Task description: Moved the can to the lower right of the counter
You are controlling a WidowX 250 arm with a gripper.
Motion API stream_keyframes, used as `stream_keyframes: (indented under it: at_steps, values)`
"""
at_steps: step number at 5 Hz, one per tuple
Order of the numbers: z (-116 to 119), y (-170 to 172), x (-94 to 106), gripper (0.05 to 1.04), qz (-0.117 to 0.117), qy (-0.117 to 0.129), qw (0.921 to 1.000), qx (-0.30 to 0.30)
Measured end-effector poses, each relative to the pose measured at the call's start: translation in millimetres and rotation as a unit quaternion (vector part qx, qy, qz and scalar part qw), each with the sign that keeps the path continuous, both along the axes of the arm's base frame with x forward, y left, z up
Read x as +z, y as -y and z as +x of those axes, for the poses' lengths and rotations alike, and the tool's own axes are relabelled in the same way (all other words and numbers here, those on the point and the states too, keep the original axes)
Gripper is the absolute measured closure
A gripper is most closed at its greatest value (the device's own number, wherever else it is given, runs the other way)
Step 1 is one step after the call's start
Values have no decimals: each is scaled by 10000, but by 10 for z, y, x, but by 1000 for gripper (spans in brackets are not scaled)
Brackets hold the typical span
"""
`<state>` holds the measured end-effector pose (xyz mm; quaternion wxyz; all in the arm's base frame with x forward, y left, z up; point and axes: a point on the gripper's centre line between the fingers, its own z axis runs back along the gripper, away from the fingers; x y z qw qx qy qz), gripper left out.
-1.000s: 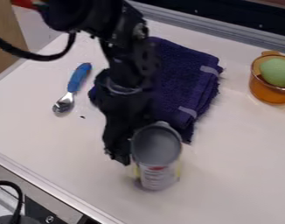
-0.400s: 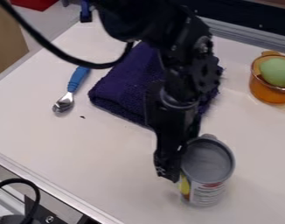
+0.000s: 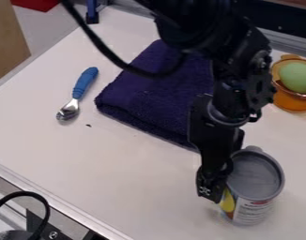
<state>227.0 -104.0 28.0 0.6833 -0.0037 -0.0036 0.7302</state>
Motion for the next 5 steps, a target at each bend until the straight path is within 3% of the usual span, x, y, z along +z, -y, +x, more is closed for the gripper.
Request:
stream_keyframes:
  at_steps: [1, 2, 3, 4, 5]
  values:
    - [14, -28, 4, 84, 44, 28, 9999, -131]
    - [80, -176, 210, 84, 86, 292, 9990, -337]
    - [186, -337, 393, 84, 255, 119, 9969, -735]
    - [335, -493, 526, 84, 314, 177, 9909, -1299]
    - [426, -680, 616, 84, 643, 152, 9703, -2327]
